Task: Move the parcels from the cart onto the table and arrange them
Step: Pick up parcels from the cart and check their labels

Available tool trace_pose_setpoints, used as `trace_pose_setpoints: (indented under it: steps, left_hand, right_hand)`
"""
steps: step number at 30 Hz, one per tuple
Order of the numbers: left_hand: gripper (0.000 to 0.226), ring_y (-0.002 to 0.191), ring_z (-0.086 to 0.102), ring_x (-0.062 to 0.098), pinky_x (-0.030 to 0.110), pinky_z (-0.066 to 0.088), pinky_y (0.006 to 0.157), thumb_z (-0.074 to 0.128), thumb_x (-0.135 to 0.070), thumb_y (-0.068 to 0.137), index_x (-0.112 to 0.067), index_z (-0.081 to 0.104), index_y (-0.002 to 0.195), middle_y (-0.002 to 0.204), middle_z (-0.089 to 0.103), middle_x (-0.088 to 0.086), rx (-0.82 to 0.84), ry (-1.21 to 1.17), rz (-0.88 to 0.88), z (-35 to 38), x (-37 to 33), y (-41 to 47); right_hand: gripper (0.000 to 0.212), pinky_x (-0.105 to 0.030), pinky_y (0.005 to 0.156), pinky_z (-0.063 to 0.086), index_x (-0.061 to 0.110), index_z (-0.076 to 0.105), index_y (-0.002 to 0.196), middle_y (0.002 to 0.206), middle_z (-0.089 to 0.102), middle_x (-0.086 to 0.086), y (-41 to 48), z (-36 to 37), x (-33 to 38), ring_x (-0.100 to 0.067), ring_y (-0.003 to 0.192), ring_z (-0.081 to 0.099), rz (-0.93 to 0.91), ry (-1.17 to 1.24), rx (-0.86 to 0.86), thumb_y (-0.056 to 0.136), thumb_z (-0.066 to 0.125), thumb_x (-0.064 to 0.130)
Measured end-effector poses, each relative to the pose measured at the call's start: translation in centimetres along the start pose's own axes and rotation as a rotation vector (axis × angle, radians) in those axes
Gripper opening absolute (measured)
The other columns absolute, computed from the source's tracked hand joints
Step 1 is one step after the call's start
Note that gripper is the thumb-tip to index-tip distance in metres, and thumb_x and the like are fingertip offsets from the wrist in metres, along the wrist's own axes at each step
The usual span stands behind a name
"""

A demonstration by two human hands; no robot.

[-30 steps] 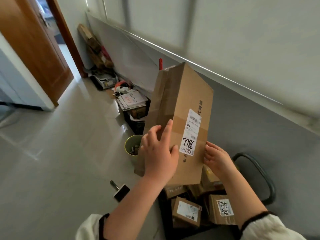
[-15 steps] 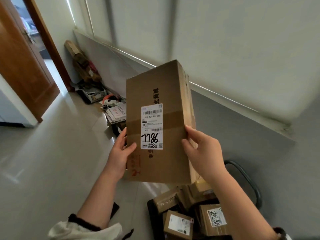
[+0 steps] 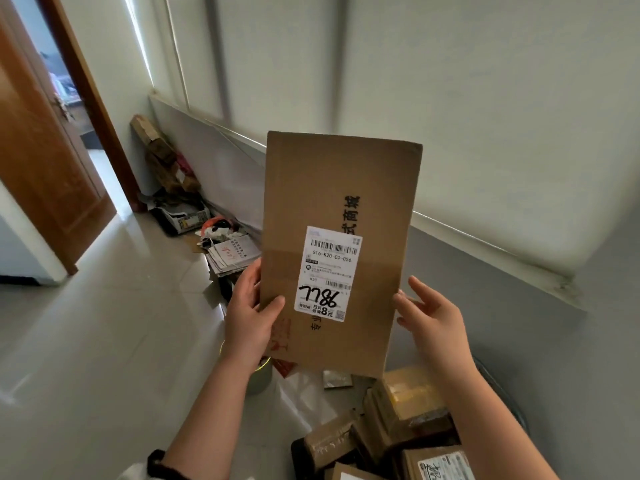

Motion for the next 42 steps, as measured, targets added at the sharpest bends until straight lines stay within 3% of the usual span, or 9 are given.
trace_pose_setpoints:
  steps: [5, 8, 12, 23, 28, 33, 38, 40, 42]
  left_hand:
    - [0.071, 0.112, 0.044, -0.020, 0.002, 0.035, 0.089, 0.070, 0.001, 0.079, -0.047, 0.039, 0.122, 0.117, 0.046, -0.045, -0.064, 0.338, 0.165, 0.5, -0.7, -0.2]
    - [0.066, 0.115, 0.050, 0.004, 0.023, 0.041, 0.092, 0.073, -0.003, 0.078, -0.027, 0.041, 0.129, 0.126, 0.053, -0.015, -0.133, 0.472, 0.219, 0.6, 0.3, -0.7]
    - [0.057, 0.111, 0.061, 0.021, 0.024, 0.044, 0.087, 0.073, 0.000, 0.078, -0.008, 0.046, 0.128, 0.121, 0.063, 0.012, -0.223, 0.475, 0.206, 0.6, 1.3, -1.3]
    - [0.064, 0.112, 0.056, 0.015, 0.027, 0.043, 0.092, 0.069, -0.001, 0.082, -0.012, 0.043, 0.139, 0.119, 0.053, -0.007, -0.211, 0.448, 0.221, 0.3, 0.1, -0.4]
    - [0.052, 0.097, 0.058, -0.010, 0.019, 0.049, 0.082, 0.068, -0.012, 0.085, -0.020, 0.052, 0.133, 0.108, 0.060, -0.018, -0.139, 0.456, 0.223, 0.1, -3.1, 3.6]
    - [0.035, 0.082, 0.061, -0.009, 0.014, 0.049, 0.069, 0.070, -0.029, 0.082, -0.017, 0.067, 0.115, 0.100, 0.068, -0.014, -0.220, 0.431, 0.030, -0.3, -5.6, 7.8]
    - [0.012, 0.072, 0.066, 0.017, 0.029, 0.053, 0.067, 0.078, -0.028, 0.074, -0.019, 0.069, 0.076, 0.083, 0.072, 0.003, -0.140, 0.301, -0.348, -0.5, -5.7, 9.7]
    - [0.020, 0.071, 0.061, 0.013, 0.023, 0.045, 0.057, 0.076, -0.027, 0.076, -0.013, 0.069, 0.089, 0.085, 0.068, 0.000, -0.179, 0.266, -0.417, -0.5, -6.2, 10.1]
    - [0.023, 0.089, 0.060, 0.018, 0.023, 0.047, 0.074, 0.061, -0.021, 0.089, -0.009, 0.062, 0.109, 0.112, 0.062, 0.005, -0.177, 0.112, -0.536, -0.7, -6.3, 10.3]
  right_hand:
    - [0.042, -0.034, 0.090, 0.046, 0.018, 0.057, 0.127, 0.107, 0.069, -0.004, 1.9, -0.4, -0.5, -0.016, 0.101, 0.062, 0.190, 0.254, -0.019, 0.099, 0.036, 0.042]
    - [0.042, -0.032, 0.090, 0.044, 0.021, 0.060, 0.123, 0.099, 0.068, 0.005, 2.7, 0.1, -0.1, -0.008, 0.095, 0.060, 0.152, 0.176, -0.002, 0.100, 0.032, 0.043]
    - [0.034, -0.031, 0.091, 0.043, 0.022, 0.063, 0.116, 0.097, 0.066, 0.009, 3.2, 1.0, 0.4, -0.010, 0.097, 0.059, 0.102, 0.170, 0.006, 0.099, 0.039, 0.040]
    - [0.016, -0.034, 0.089, 0.047, 0.031, 0.066, 0.091, 0.097, 0.070, 0.005, 3.3, 1.5, -0.2, -0.013, 0.100, 0.062, 0.026, 0.189, 0.020, 0.093, 0.052, 0.035]
    - [0.025, -0.024, 0.087, 0.046, 0.028, 0.063, 0.117, 0.108, 0.067, 0.015, 5.5, 0.9, 2.6, 0.000, 0.101, 0.060, -0.126, 0.105, 0.057, 0.094, 0.054, 0.023]
    - [0.050, -0.010, 0.074, 0.050, 0.053, 0.071, 0.080, 0.091, 0.070, 0.027, 6.6, 1.2, 6.3, 0.007, 0.090, 0.065, -0.281, 0.010, 0.176, 0.093, 0.049, 0.009]
    - [0.034, -0.014, 0.057, 0.050, 0.020, 0.072, 0.083, 0.072, 0.072, 0.008, 8.3, 0.8, 6.7, -0.006, 0.066, 0.067, -0.116, 0.164, 0.287, 0.094, 0.045, 0.001]
    - [0.026, -0.020, 0.054, 0.045, 0.011, 0.063, 0.079, 0.065, 0.064, -0.002, 8.9, 0.9, 6.5, -0.013, 0.059, 0.059, -0.011, 0.233, 0.308, 0.094, 0.044, 0.003]
    - [0.026, -0.025, 0.053, 0.042, 0.010, 0.056, 0.071, 0.060, 0.055, -0.004, 8.9, 1.1, 6.1, -0.015, 0.055, 0.053, 0.045, 0.231, 0.333, 0.092, 0.043, 0.004]
Point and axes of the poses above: each hand's wrist, its own y-axis towards the middle knuckle, its own z-axis out of the palm, x = y × z, the point moved 4 cm from there along y, towards the middle knuckle
